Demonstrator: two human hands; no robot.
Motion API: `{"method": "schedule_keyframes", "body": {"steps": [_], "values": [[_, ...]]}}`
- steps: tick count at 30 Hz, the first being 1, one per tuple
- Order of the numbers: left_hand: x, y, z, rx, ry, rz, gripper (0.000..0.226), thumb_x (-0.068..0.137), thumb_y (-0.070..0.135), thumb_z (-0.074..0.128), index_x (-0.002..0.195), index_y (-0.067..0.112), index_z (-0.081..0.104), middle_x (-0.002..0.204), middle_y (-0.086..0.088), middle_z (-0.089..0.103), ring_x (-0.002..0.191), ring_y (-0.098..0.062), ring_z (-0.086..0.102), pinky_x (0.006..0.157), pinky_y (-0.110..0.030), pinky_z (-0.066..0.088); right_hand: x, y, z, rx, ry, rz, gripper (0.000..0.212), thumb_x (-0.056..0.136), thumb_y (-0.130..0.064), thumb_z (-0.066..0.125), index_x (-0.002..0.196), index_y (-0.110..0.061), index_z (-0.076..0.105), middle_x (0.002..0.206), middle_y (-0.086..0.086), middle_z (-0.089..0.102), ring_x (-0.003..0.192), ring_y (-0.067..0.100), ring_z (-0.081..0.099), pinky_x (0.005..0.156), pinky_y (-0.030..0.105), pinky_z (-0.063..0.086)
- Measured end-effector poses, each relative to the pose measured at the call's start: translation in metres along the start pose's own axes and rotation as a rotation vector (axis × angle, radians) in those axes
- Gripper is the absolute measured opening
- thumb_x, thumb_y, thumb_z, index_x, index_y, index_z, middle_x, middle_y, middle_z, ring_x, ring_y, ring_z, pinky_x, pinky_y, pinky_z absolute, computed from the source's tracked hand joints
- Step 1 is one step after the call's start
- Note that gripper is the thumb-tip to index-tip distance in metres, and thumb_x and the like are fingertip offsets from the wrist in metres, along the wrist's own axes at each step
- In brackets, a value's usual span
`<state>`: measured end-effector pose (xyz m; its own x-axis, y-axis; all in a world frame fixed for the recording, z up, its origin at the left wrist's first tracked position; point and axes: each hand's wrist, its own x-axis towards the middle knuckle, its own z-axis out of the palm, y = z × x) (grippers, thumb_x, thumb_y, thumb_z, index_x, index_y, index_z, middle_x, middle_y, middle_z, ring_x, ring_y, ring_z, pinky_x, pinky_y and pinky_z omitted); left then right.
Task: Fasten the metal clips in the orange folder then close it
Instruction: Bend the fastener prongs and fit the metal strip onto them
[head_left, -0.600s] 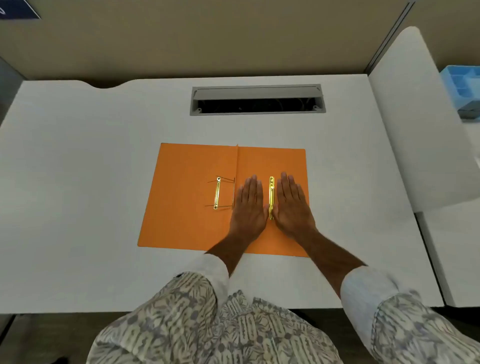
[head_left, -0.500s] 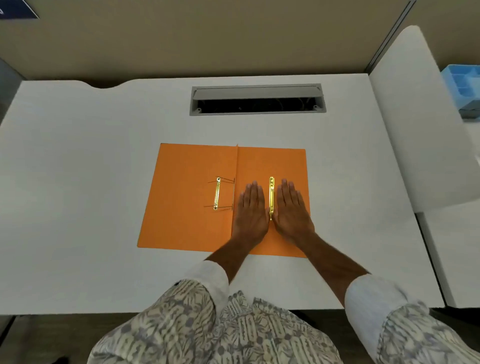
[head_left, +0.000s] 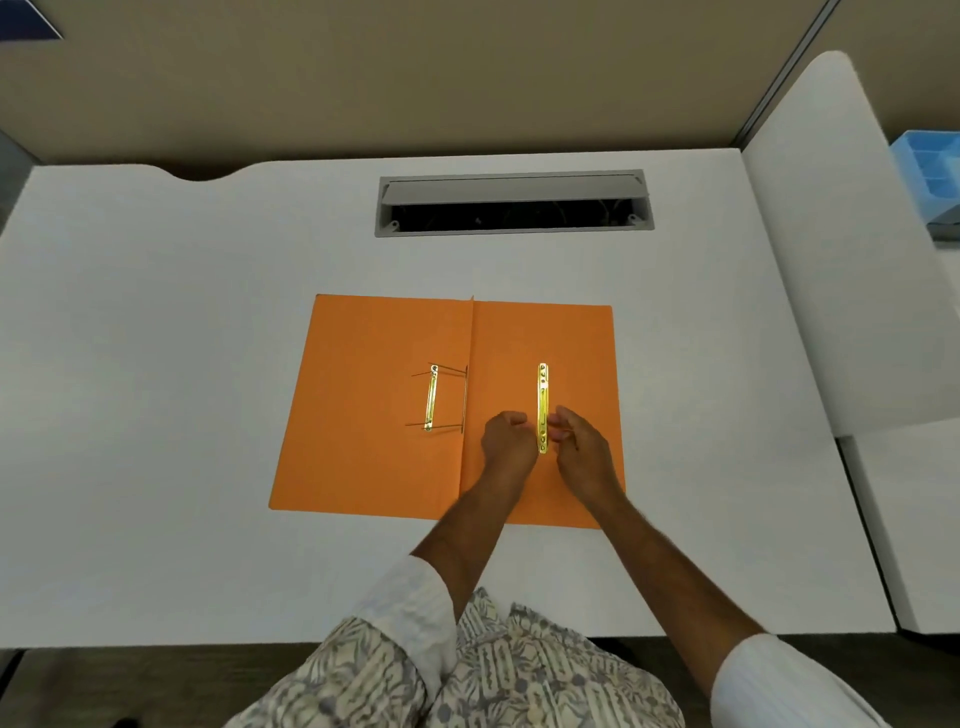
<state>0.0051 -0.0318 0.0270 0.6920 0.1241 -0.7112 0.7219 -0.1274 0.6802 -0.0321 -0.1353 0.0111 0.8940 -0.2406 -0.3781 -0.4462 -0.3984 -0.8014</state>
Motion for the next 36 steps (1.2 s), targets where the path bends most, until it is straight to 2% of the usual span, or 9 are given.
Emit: {"method": "schedule_keyframes", "body": {"steps": [3,7,10,13,16,21,28,31,36], "values": [[0.006,-0.001,0.002,-0.094,-0.002,-0.092,0.015,0.077,0.014,0.055,0.086,0.016,0.066,0.099,-0.013,0.076,0.091,-0.029,0.073,0.083,-0.042,0.061,-0.001,-0.002,0.001,0.059,-0.001,0.034,0.043,0.098,0.002,0.039,0.139,-0.004,0.049,0.128,0.011,0.063,0.111,0.021,0.062,0.096,0.031,0.051],[0.006,0.002,0.004,-0.140,0.038,-0.100,0.014,0.084,0.004,0.056,0.089,0.004,0.069,0.086,-0.016,0.077,0.068,-0.024,0.072,0.057,-0.029,0.056,0.001,-0.002,-0.001,0.128,0.011,0.064,0.043,0.097,0.003,0.039,0.138,-0.004,0.051,0.125,0.009,0.065,0.107,0.019,0.064,0.096,0.039,0.054],[0.007,0.002,0.004,-0.036,0.027,-0.027,0.015,0.082,0.005,0.058,0.084,0.007,0.073,0.076,-0.008,0.077,0.060,-0.019,0.072,0.049,-0.024,0.054,-0.002,-0.005,-0.002,0.173,0.004,0.097,0.044,0.098,0.003,0.038,0.139,-0.006,0.049,0.124,0.007,0.064,0.105,0.014,0.063,0.091,0.029,0.055],[0.007,0.004,0.007,0.087,0.014,0.079,0.018,0.082,0.005,0.059,0.074,0.012,0.073,0.068,-0.005,0.075,0.054,-0.015,0.069,0.052,-0.032,0.061,-0.002,-0.005,-0.004,0.189,-0.015,0.098,0.045,0.096,0.004,0.039,0.139,-0.006,0.049,0.121,0.006,0.065,0.101,0.011,0.064,0.076,0.013,0.054],[0.010,0.006,0.007,0.167,0.008,0.092,0.018,0.081,0.008,0.059,0.072,0.016,0.072,0.069,-0.005,0.075,0.060,-0.019,0.071,0.060,-0.041,0.064,0.002,-0.003,-0.005,0.221,-0.025,0.121,0.045,0.097,0.005,0.038,0.139,-0.006,0.049,0.118,0.005,0.065,0.098,0.006,0.064,0.072,0.016,0.054],[0.010,0.010,-0.004,0.153,-0.112,0.033,0.013,0.082,0.009,0.063,0.075,0.015,0.073,0.076,-0.009,0.076,0.066,-0.023,0.073,0.066,-0.041,0.064,0.008,0.003,-0.004,0.251,0.029,0.172,0.034,0.101,-0.023,0.043,0.132,-0.023,0.057,0.118,0.003,0.068,0.103,0.018,0.066,0.090,0.045,0.057],[0.004,0.005,-0.041,0.114,-0.258,0.101,0.007,0.088,0.012,0.070,0.088,0.006,0.073,0.068,-0.008,0.070,0.055,-0.014,0.066,0.065,-0.036,0.060,0.008,-0.024,0.001,0.421,0.034,0.220,0.016,0.095,-0.018,0.061,0.105,-0.013,0.072,0.090,0.016,0.074,0.073,0.021,0.066,0.060,0.032,0.056],[-0.003,0.009,-0.055,0.156,-0.201,0.174,0.009,0.084,0.019,0.077,0.089,0.012,0.072,0.070,-0.002,0.073,0.055,-0.010,0.069,0.057,-0.030,0.060,0.007,-0.033,0.011,0.440,-0.006,0.227,0.013,0.092,-0.016,0.065,0.103,-0.011,0.072,0.084,0.019,0.074,0.068,0.021,0.065,0.056,0.030,0.053],[-0.008,0.011,-0.077,0.394,-0.025,0.372,0.019,0.084,0.033,0.073,0.095,0.018,0.074,0.083,0.004,0.074,0.077,-0.007,0.069,0.070,-0.028,0.057,0.004,-0.053,0.032,0.477,-0.044,0.212,0.011,0.091,-0.014,0.067,0.100,-0.009,0.072,0.085,0.017,0.074,0.071,0.018,0.071,0.057,0.031,0.059]]}}
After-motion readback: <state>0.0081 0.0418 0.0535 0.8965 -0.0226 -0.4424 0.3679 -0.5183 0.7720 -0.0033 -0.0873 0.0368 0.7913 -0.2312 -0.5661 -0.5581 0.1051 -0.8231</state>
